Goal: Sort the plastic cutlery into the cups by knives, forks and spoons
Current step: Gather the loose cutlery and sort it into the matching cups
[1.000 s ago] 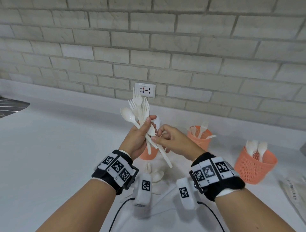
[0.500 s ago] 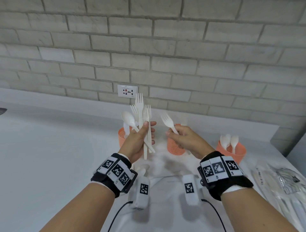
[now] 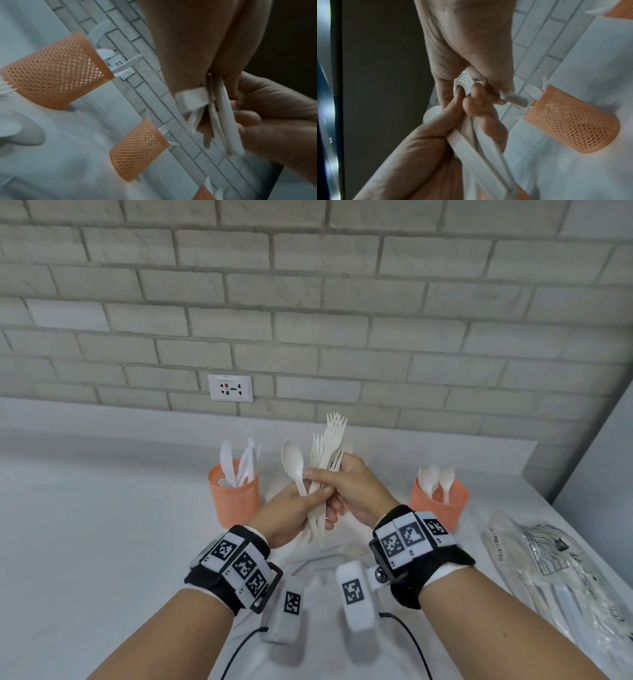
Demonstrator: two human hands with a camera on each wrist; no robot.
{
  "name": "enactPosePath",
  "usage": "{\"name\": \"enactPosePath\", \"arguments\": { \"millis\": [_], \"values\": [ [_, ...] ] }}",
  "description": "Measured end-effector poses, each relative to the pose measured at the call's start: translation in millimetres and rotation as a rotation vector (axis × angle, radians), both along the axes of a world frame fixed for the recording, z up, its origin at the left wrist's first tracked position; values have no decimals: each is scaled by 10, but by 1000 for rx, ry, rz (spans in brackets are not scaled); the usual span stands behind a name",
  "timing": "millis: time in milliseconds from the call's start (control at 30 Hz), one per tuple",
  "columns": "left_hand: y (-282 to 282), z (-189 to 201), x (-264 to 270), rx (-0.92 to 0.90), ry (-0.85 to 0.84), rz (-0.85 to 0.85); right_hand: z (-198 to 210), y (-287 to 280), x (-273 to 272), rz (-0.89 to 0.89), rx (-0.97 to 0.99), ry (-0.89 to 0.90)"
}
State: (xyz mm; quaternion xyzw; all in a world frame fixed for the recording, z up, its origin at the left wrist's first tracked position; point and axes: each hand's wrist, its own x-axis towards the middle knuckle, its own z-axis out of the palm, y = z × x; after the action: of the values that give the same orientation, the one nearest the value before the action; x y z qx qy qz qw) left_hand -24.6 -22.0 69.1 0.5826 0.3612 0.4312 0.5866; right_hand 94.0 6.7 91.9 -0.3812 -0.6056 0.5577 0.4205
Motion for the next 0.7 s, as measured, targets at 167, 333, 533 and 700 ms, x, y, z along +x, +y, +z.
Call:
{"name": "enactPosePath", "arguments": {
  "millis": [167, 333, 533, 700],
  "values": [
    [53, 25, 29, -121, 32, -41, -93, 119, 101, -45, -40, 39],
    [167, 4, 1, -195, -5, 111, 16, 331, 238, -197, -110, 320],
    [310, -85, -116, -193, 4, 344, 276, 780, 340, -478, 180, 328],
    [399, -104, -142, -171, 4, 367, 250, 1066, 88, -548, 348, 281]
  ]
}}
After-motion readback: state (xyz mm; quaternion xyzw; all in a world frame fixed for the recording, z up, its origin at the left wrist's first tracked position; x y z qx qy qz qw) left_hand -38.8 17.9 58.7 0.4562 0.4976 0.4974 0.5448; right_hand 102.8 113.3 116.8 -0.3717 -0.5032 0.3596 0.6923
